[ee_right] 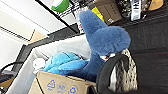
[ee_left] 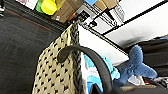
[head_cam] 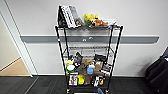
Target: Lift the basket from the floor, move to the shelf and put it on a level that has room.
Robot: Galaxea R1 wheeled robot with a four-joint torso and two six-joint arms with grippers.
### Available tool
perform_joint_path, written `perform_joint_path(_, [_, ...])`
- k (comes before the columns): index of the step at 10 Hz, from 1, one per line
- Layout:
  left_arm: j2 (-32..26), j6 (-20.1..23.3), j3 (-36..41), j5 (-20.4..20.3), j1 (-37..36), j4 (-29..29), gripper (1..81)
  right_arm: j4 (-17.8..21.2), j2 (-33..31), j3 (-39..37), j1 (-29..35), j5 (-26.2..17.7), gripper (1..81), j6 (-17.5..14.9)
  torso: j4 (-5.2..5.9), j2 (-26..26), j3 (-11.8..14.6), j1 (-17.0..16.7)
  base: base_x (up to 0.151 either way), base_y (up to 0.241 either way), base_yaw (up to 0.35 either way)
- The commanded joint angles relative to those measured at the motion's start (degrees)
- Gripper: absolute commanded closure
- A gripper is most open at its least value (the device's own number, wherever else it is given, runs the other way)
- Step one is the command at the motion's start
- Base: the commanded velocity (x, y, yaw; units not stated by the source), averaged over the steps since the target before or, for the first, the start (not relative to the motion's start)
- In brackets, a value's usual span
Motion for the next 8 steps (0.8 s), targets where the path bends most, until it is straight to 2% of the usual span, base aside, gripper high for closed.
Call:
perform_joint_path(1, [-0.98, -0.21, 3.64, -0.76, -9.12, -0.72, 81.1, 1.37, -0.38, 4.09, 9.27, 2.45, 81.1, 0.73, 0.00, 0.00, 0.00, 0.00, 0.104, 0.000, 0.000])
perform_joint_path(5, [-2.83, -0.21, 7.23, -2.00, -9.21, -0.73, 81.1, 1.45, -1.43, 6.72, 9.53, 3.59, 81.1, 0.73, 0.00, 0.00, 0.00, 0.02, 0.104, 0.000, 0.000])
perform_joint_path(8, [-5.64, -0.13, 12.24, -3.22, -9.29, -0.64, 81.1, 1.28, -4.86, 12.35, 9.10, 5.26, 81.1, 0.65, 0.00, 0.00, 0.00, 0.02, 0.104, 0.000, 0.000])
